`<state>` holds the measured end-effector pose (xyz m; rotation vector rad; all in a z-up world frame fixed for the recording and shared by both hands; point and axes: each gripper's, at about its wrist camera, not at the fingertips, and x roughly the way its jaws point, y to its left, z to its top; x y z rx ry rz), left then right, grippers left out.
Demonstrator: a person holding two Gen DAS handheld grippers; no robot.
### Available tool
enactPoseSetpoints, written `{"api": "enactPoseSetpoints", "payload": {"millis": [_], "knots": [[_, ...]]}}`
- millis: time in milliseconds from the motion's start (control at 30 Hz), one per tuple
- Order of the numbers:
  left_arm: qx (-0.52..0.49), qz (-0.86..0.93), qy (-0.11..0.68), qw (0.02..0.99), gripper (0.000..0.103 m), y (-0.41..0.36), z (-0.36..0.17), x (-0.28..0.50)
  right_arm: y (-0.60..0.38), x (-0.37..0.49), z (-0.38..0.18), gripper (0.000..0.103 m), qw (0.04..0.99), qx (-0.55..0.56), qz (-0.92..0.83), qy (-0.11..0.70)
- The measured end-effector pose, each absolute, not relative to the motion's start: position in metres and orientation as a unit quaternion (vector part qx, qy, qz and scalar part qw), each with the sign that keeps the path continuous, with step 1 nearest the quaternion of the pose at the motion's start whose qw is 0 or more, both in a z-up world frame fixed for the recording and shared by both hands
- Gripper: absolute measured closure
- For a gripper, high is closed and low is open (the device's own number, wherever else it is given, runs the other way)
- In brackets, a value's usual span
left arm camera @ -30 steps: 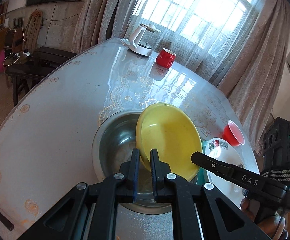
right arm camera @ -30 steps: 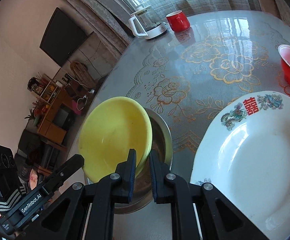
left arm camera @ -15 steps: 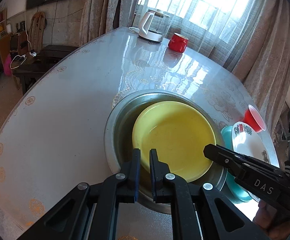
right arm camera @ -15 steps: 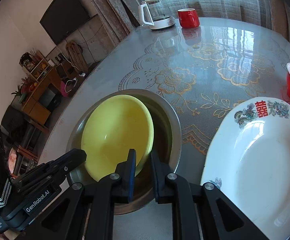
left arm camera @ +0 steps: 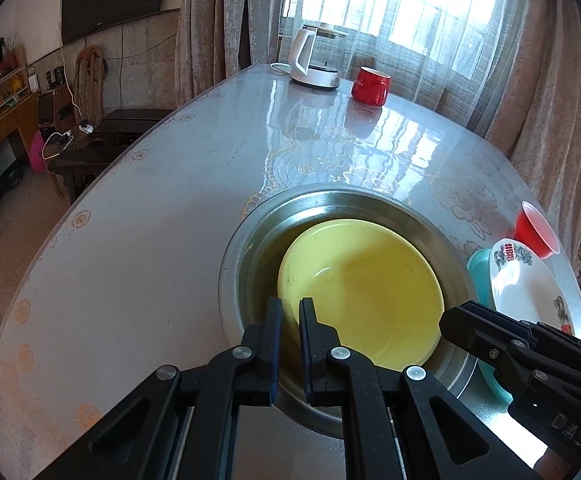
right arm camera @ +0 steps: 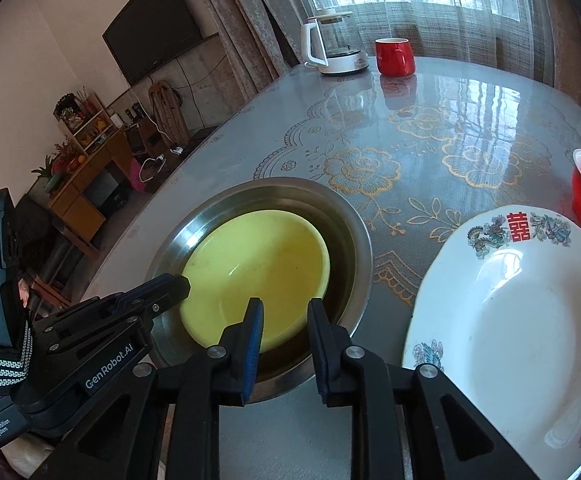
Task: Organize plates and bowls
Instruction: 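Open the left tool and withdraw it from the yellow bowl rim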
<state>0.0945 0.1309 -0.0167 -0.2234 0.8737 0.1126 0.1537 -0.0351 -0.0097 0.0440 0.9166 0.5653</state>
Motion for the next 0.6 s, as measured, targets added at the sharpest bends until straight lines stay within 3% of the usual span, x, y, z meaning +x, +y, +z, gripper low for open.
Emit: {"api": "enactPoseSetpoints", "payload": {"millis": [167,600], "knots": [[-0.113,0.064,0.411,0.903,0.094,0.137,-0.014,0.093,-0.037,0.150,-0.002,0.075,0.862,0.034,0.279,0.421],[-0.102,0.081,0.387,0.913,0.093,0.138,-0.004,0.089,-0.055,0.139,0.016,0.075,0.887,0.041,0.246,0.390]]}}
